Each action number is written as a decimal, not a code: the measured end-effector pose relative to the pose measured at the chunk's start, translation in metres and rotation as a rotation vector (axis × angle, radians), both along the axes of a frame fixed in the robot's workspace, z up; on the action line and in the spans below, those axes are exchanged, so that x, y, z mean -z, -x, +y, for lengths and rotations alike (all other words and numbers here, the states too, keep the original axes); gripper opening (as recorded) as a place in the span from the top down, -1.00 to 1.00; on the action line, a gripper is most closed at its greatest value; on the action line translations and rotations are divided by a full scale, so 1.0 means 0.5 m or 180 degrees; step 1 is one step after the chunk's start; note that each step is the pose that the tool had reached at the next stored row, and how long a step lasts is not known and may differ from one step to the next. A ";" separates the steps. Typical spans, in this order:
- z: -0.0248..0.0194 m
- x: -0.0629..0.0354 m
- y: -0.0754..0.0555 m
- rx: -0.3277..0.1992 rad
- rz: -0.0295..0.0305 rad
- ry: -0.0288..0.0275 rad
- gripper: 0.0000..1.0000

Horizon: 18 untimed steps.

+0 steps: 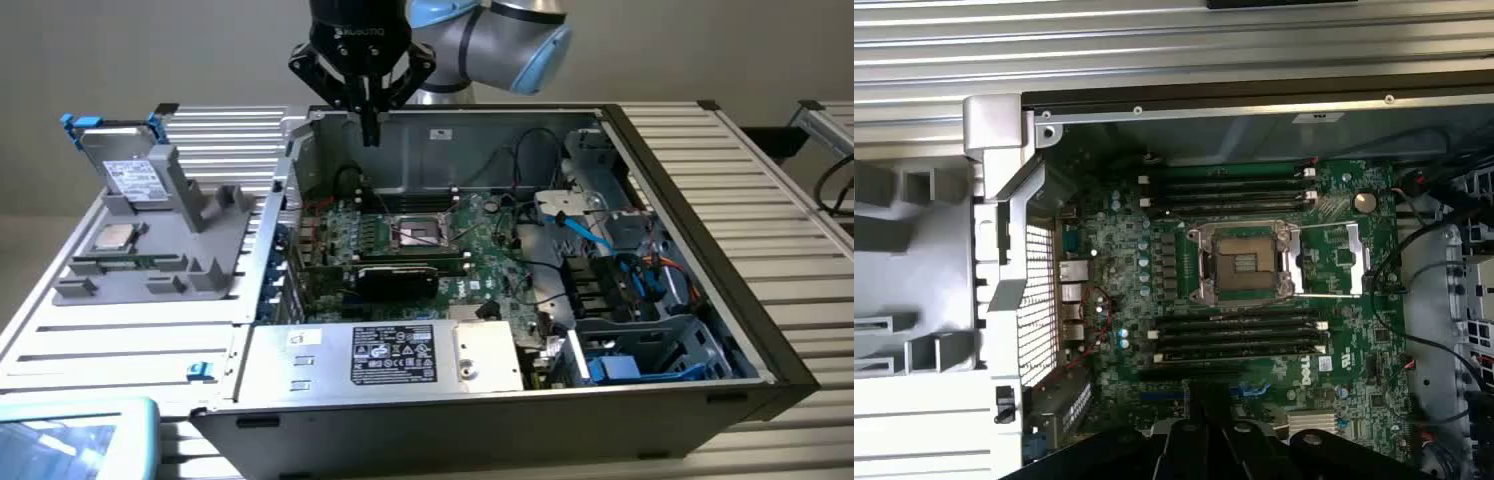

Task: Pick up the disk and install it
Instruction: 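Reach for the disk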

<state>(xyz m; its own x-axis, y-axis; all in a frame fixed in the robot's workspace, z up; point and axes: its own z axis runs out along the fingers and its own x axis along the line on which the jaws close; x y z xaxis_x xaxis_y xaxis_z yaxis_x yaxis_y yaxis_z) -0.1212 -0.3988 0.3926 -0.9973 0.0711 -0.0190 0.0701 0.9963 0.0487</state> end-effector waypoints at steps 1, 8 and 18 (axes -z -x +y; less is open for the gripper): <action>0.0000 0.000 0.000 0.0000 0.0000 0.0000 0.79; 0.0001 0.000 0.000 0.0000 0.0000 0.0000 0.79; 0.0001 0.000 0.014 0.0000 0.0000 0.0000 0.79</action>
<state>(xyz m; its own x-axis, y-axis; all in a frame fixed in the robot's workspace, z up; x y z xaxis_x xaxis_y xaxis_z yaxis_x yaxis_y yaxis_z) -0.1283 -0.3987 0.3925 -0.9973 0.0712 -0.0190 0.0702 0.9963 0.0488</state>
